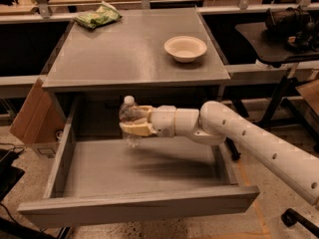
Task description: Place water bottle into top drawer
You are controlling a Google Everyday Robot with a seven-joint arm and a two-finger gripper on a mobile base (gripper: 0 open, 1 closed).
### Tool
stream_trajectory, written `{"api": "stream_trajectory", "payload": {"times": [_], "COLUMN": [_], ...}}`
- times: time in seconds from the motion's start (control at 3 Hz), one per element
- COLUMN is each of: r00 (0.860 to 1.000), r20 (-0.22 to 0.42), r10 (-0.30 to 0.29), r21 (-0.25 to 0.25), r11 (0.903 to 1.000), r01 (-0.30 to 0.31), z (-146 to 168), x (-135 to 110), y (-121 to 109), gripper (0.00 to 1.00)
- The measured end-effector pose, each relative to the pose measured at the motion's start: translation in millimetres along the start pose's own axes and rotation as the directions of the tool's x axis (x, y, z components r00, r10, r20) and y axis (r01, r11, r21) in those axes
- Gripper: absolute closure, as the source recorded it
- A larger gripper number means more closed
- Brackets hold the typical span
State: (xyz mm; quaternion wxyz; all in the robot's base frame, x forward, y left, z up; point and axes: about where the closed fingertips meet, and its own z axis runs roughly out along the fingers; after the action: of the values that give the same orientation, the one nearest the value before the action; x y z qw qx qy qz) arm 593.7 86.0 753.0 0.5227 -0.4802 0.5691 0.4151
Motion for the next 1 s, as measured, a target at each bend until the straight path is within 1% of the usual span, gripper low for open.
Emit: {"api": "stream_trajectory", "payload": {"times": [0.33, 0.67, 1.0], "r00": [0.999, 0.999, 0.999], "r20": [-0.029, -0.045, -0.051], "r10": [0.013, 0.017, 0.02], "r21": [-0.035, -0.047, -0.05], "r11": [0.9993, 0.9987, 0.9985], "r01": [-0.014, -0.019, -0.022], "z": [10, 14, 16], "x": [33, 47, 52], "y": [5, 7, 7], "gripper": [1.0, 1.0, 0.97]}}
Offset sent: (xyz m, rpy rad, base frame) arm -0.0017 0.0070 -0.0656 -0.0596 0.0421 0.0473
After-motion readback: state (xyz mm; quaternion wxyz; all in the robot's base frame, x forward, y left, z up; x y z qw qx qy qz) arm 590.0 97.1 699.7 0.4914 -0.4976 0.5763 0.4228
